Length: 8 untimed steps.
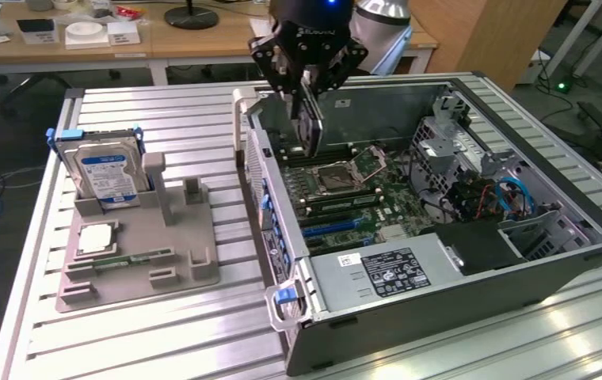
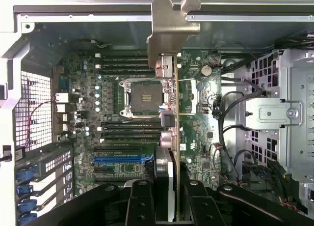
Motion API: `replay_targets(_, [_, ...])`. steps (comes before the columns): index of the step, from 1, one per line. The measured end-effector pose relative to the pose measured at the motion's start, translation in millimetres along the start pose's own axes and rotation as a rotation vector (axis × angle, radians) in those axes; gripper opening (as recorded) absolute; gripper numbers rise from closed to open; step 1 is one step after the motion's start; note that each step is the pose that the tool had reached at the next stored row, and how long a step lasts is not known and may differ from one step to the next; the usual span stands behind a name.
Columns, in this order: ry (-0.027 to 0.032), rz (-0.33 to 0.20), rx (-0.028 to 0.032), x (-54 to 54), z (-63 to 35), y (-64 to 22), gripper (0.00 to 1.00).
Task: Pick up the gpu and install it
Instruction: 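Pick up the gpu and move the gpu toward the slot, then insert the gpu into the slot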
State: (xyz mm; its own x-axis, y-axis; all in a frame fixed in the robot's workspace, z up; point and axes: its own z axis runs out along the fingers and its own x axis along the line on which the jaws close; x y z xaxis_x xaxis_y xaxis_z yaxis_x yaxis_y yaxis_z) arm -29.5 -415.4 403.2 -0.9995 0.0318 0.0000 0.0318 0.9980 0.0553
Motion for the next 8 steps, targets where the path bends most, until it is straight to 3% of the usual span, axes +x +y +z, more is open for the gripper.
replay_targets(8, [0.0,0.0,0.0,0.0,0.0,0.0,0.28])
